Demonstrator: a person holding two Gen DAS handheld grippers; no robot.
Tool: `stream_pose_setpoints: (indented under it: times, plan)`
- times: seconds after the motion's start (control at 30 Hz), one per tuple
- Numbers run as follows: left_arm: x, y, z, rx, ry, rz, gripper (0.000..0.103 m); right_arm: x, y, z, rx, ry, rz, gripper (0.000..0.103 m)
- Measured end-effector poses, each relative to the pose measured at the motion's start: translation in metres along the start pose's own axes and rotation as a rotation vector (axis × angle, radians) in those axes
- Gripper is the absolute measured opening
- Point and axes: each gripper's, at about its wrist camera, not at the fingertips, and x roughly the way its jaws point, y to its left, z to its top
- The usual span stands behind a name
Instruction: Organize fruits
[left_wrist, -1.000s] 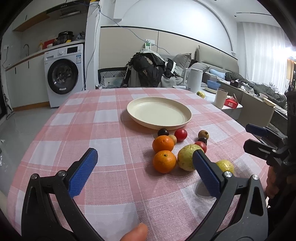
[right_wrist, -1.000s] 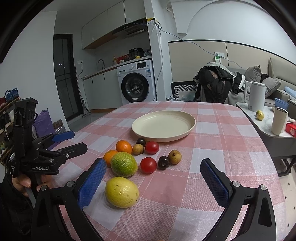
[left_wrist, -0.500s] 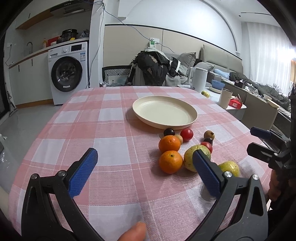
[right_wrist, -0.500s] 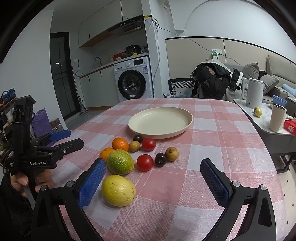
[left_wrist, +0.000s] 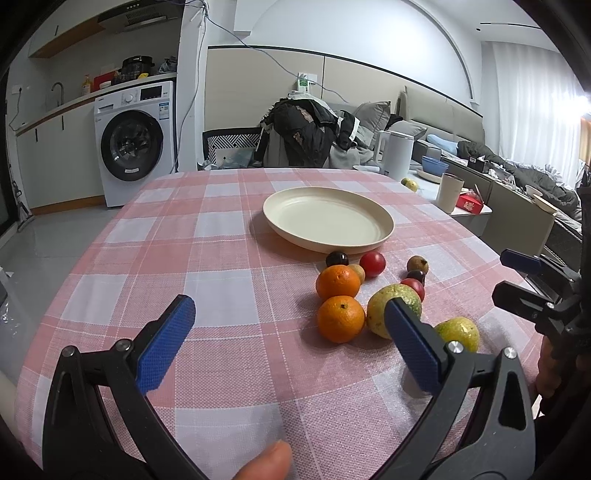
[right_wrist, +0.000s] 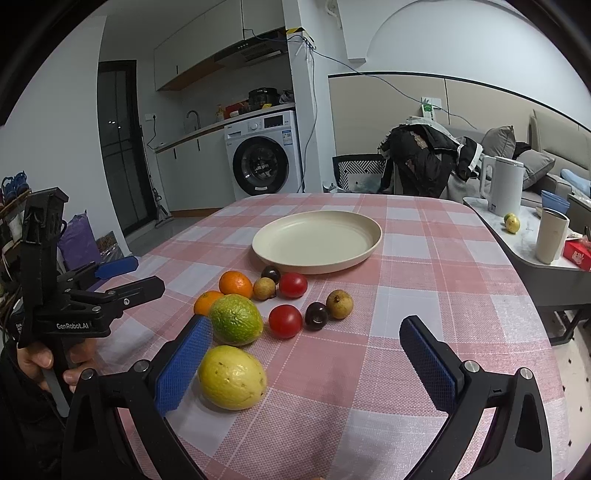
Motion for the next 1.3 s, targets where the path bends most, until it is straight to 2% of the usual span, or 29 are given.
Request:
stream_pose_setpoints:
  times: [0.53, 0.93, 1.3]
  plan:
    - [0.0015, -0.0045, -0.0028, 0.020, 0.007, 0.000, 0.102, 0.0012, 0.0017, -0.0008, -0.012, 0.017, -0.005, 0.103]
    - [0.0011, -0.0052, -0.0032, 0.029, 0.016, -0.004, 0.102, 0.0079, 0.0066, -0.0013, -0.028, 0.068, -0.010, 0.103]
    - [0.0025, -0.0058, -0.0037, 0.037, 0.023, -0.013, 0.102, 0.0094, 0.0079, -0.0028, -0.037, 0.069, -0.010, 0.103]
